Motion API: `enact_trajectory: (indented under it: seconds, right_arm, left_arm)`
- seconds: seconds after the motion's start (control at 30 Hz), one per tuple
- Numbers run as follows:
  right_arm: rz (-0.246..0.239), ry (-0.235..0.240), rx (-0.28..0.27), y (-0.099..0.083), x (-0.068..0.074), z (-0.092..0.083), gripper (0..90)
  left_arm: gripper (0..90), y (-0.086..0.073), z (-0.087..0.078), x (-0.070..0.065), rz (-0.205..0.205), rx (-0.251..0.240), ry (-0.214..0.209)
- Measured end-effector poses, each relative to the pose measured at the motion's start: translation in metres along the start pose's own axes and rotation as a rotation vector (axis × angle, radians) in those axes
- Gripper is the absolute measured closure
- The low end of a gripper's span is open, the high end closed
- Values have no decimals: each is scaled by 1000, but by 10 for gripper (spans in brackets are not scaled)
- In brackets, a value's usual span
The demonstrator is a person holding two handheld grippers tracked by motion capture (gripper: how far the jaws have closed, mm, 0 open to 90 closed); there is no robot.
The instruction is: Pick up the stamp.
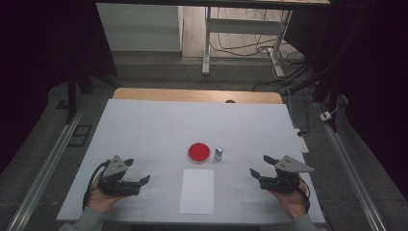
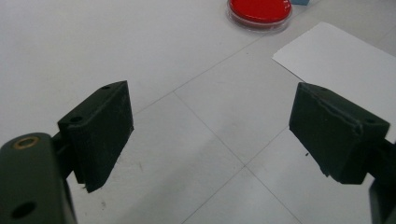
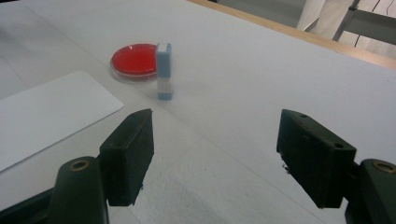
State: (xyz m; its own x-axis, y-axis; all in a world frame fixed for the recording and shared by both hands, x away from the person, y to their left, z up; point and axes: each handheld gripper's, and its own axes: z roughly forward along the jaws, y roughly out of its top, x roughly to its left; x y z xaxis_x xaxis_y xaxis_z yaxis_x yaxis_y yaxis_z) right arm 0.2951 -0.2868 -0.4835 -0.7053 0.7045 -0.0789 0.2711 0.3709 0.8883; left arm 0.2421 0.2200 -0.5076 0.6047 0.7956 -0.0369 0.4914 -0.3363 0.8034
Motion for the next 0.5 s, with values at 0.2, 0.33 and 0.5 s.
enact_trajectory:
  seconds: [0.2, 0.33, 0.5]
  right_arm:
    - [12, 13, -11, 8, 2, 5, 275]
    - [6, 18, -16, 13, 4, 9, 277]
    - [3, 28, -13, 16, 7, 14, 277]
  left_arm:
    - [137, 0, 1, 0, -3, 2, 1]
    - [137, 0, 1, 0, -2, 3, 1]
    - [137, 0, 2, 1, -2, 8, 2]
